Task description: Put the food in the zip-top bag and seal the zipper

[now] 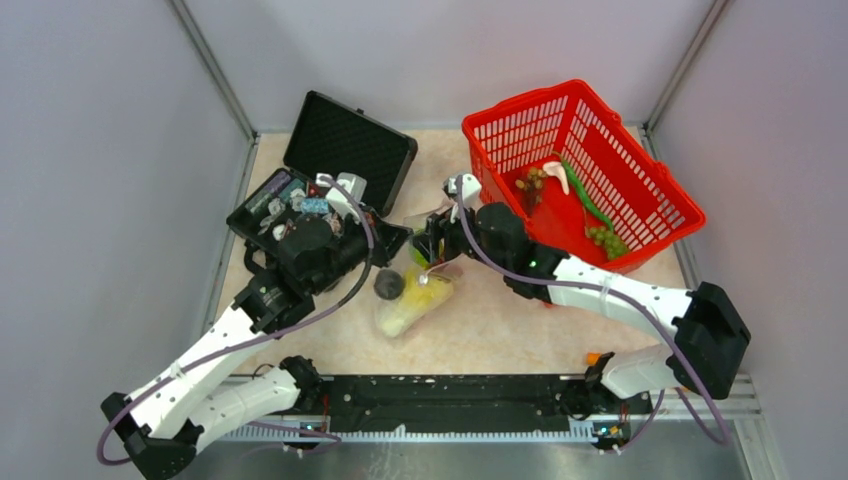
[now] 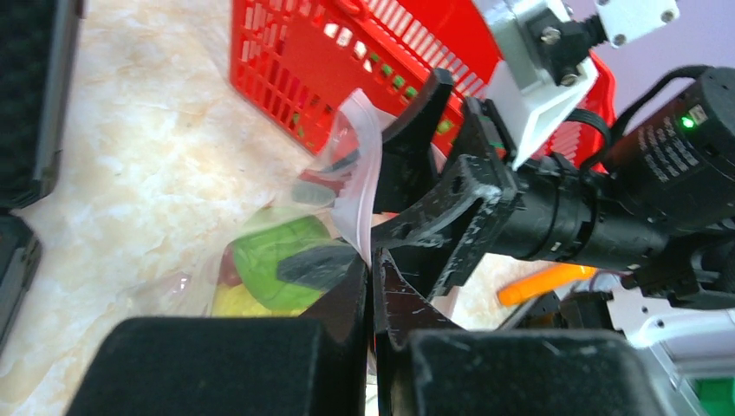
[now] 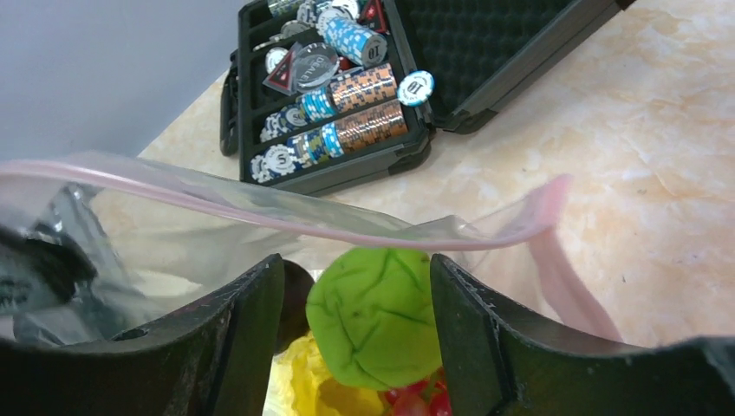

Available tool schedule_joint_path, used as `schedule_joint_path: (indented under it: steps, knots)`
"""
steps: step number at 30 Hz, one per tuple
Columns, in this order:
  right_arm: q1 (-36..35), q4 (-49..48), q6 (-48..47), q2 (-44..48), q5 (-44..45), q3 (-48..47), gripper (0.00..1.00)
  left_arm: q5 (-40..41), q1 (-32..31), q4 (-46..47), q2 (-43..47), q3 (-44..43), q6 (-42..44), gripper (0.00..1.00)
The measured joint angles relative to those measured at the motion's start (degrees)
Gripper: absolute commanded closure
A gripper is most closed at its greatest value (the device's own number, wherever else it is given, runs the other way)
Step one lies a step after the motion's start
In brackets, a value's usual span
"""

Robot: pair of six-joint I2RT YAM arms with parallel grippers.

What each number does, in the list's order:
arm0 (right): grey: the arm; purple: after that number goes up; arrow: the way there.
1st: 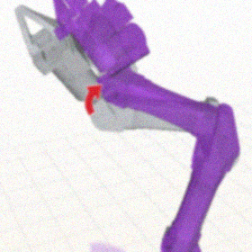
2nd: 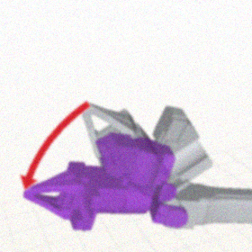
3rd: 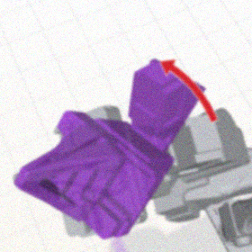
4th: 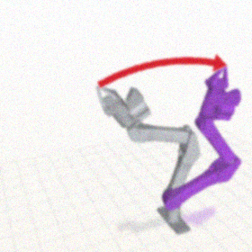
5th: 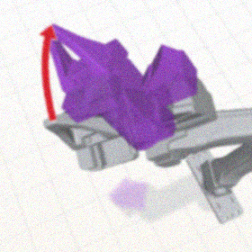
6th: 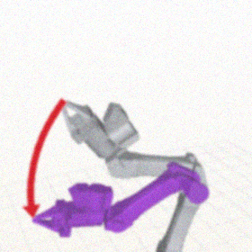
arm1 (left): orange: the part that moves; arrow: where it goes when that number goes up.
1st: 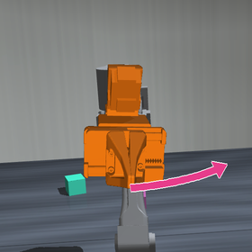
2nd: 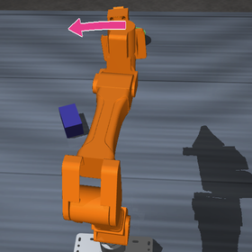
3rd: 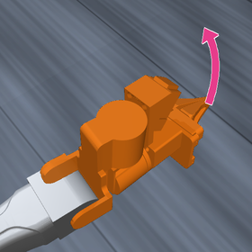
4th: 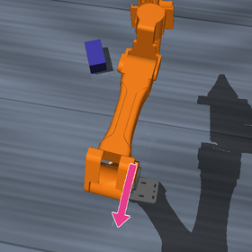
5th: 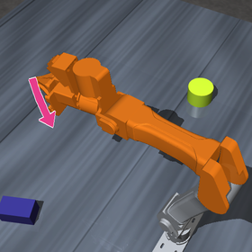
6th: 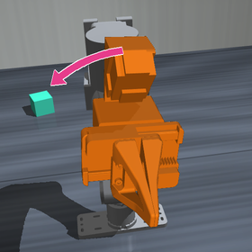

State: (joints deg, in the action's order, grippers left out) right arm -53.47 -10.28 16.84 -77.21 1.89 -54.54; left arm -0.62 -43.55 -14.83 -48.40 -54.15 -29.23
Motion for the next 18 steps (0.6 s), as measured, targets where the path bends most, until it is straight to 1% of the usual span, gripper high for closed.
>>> schedule_joint_path:
  steps: [2,4,6,8,11,12,15,16,18]
  knots:
    - [0.00,0.98,0.79,0.22,1.16,-0.07,0.43,2.93,0.00,0.46,1.66,1.40,-0.76,1.00]
    - [-0.02,3.50,1.25,0.33,2.21,-1.11,0.48,6.38,0.00,0.79,3.85,3.13,-1.53,1.00]
    - [-0.04,6.16,1.38,0.33,2.56,-2.80,0.49,10.12,0.00,1.16,6.64,5.27,-2.29,1.00]
    - [-0.09,8.57,1.44,0.33,2.05,-4.85,0.50,12.94,-0.04,1.11,8.44,6.40,-2.75,1.00]
    - [-0.39,12.63,1.46,0.24,0.04,-8.26,0.56,15.50,-0.04,1.11,8.68,6.49,-3.63,1.00]
    - [-0.39,14.12,1.73,0.00,-0.57,-9.44,0.56,16.28,-0.04,1.07,8.50,6.49,-3.93,1.00]
    - [-0.37,20.50,2.47,-3.30,-2.29,-16.04,0.41,17.73,-0.04,1.09,8.39,6.78,-4.46,1.00]
    - [-0.37,22.64,2.69,-4.90,-2.54,-18.47,0.39,18.10,-0.04,1.09,8.41,6.93,-4.55,1.00]
    - [-0.52,26.16,2.91,-7.23,-2.34,-21.59,0.37,18.45,-0.04,1.09,8.39,7.04,-4.59,1.00]
